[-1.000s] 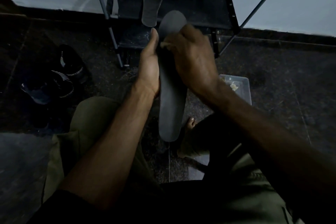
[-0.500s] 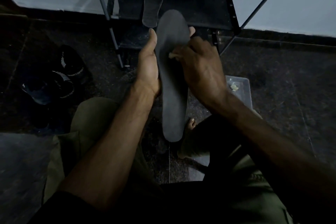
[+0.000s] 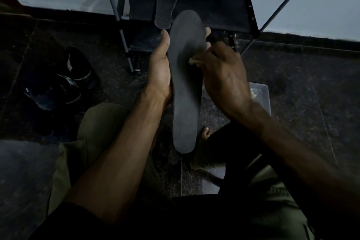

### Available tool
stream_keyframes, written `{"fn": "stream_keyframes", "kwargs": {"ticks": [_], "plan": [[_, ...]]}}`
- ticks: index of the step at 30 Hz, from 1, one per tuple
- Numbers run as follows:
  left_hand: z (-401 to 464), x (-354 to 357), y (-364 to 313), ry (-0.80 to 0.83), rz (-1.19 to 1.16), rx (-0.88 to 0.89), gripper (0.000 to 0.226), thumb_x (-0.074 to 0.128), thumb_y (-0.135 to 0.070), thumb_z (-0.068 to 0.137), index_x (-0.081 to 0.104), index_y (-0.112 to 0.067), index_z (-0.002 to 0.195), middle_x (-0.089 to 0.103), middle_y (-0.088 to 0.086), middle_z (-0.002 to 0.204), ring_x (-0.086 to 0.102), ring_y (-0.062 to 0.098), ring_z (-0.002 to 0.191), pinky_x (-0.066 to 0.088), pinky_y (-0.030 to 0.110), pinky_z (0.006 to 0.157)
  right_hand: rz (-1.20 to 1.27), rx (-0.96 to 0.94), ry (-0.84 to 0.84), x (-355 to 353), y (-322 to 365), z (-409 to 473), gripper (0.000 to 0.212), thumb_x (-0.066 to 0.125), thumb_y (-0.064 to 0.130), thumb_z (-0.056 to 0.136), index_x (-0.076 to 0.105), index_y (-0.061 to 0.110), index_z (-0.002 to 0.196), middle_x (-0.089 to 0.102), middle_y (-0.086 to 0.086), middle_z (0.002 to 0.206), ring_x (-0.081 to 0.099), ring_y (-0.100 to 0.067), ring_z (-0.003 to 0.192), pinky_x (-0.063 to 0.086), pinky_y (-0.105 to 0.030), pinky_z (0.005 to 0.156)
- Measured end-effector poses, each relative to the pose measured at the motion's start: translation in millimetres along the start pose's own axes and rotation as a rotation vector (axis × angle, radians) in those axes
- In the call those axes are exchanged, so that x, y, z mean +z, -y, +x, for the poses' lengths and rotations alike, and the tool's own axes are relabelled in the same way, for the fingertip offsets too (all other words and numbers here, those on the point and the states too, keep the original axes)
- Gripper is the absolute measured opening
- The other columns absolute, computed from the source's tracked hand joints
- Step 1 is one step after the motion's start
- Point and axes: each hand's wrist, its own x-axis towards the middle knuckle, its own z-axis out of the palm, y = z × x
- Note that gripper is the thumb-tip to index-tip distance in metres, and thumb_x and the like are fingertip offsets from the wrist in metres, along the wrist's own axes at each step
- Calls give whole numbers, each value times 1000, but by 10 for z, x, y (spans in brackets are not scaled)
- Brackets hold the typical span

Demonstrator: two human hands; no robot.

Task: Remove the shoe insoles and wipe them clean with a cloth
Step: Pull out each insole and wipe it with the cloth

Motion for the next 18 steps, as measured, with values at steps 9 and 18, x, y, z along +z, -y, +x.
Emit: {"fn": "stream_keyframes", "kwargs": {"ticks": [9,18], "plan": [[35,-33,8,-104,70,19,65,21,-51,103,53,-1,129,54,21,133,52,32,125,36,42,111,-36,55,-70,10,-175,280,28,46,22,96,68,8,105,62,-16,100,59,-29,82,50,-44,67],[23,49,72,-75,87,-45,57,23,-47,103,57,-5,122,62,13,119,55,27,117,37,38,109,7,176,-218,-11,-286,631,23,54,22,96,71,6,95,66,-13,96,59,-22,83,38,-19,68]]}}
